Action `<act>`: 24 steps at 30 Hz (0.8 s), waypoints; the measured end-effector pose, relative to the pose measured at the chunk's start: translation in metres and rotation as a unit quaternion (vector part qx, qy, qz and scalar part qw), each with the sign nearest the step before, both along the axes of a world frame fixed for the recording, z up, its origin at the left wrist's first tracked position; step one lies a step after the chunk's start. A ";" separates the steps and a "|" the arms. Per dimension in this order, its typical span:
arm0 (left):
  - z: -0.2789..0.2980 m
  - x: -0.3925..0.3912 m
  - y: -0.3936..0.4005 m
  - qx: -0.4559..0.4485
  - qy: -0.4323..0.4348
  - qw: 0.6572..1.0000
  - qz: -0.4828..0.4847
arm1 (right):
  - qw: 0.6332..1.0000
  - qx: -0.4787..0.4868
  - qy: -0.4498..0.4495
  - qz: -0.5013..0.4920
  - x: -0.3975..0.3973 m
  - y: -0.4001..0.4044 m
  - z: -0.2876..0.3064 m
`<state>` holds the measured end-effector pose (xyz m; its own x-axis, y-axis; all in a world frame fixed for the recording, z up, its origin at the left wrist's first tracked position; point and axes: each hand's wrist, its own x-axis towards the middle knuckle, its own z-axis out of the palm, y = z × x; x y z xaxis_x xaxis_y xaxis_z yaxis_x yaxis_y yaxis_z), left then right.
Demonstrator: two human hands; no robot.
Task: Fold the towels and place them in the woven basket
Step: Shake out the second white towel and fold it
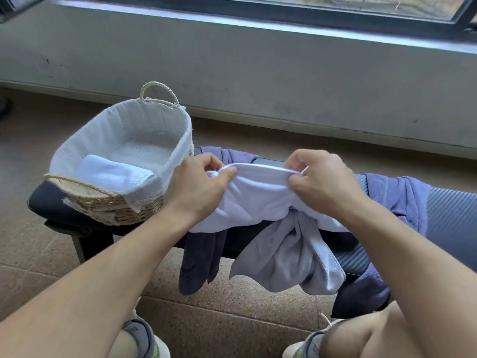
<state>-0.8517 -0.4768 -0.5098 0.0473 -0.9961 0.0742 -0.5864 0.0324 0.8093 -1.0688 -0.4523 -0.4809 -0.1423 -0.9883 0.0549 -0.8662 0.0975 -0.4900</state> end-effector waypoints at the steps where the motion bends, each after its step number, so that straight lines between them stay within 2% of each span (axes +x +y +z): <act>1: 0.001 0.002 -0.002 -0.007 -0.007 1.000 0.017 | 0.999 -0.012 0.018 -0.036 -0.005 -0.002 0.002; 5: -0.003 0.009 -0.013 -0.006 -0.031 0.999 0.037 | 0.991 -0.033 0.059 -0.119 -0.027 -0.009 0.005; 9: -0.006 0.012 -0.015 0.051 -0.063 0.997 0.009 | 0.988 -0.049 0.019 -0.148 -0.034 -0.011 0.007; 12: -0.003 0.013 -0.010 0.094 -0.086 0.991 -0.048 | 0.991 -0.008 -0.074 -0.110 -0.028 -0.011 0.006; 15: -0.003 0.016 -0.004 0.097 -0.171 0.977 -0.088 | 0.982 0.009 -0.170 -0.079 -0.022 -0.008 0.002; 19: -0.002 0.026 0.004 0.107 -0.310 0.941 -0.079 | 0.956 0.028 -0.283 -0.067 -0.011 -0.007 -0.006; 22: -0.001 0.031 0.005 0.127 -0.354 0.923 -0.081 | 0.958 0.080 -0.276 -0.022 0.000 -0.002 -0.012; 24: 0.002 0.027 0.006 0.105 -0.305 0.944 -0.075 | 0.957 0.120 -0.265 0.015 0.010 0.004 -0.011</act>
<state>-0.8246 -0.4710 -0.5079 -0.0837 -0.9840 -0.1571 -0.9468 0.0294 0.3205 -1.0584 -0.4487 -0.4921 -0.0595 -0.9673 -0.2465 -0.5068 0.2420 -0.8274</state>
